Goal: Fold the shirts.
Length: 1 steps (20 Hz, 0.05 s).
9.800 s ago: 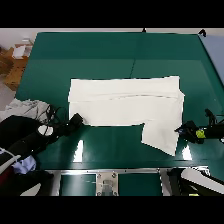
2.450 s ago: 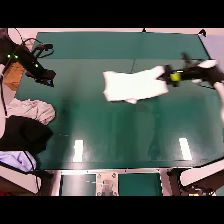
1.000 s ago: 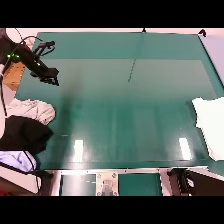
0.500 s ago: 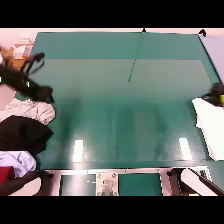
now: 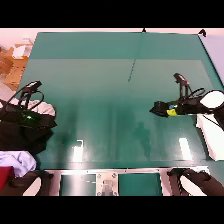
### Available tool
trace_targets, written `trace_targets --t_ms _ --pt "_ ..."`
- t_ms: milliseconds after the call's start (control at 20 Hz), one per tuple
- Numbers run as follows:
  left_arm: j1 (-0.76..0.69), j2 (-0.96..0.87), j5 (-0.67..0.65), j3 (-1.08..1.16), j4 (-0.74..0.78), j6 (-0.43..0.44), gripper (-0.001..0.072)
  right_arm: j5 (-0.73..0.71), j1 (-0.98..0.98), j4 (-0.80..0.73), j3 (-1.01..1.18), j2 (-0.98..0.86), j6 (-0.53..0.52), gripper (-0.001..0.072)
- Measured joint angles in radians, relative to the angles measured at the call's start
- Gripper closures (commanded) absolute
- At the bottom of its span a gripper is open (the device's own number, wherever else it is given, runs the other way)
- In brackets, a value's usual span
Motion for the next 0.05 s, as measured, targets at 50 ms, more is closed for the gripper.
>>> trace_targets --t_ms 50 --pt "0.0 0.004 0.008 -0.005 -0.001 -0.001 0.0683 -0.004 0.018 0.001 -0.004 0.001 0.0 0.0698"
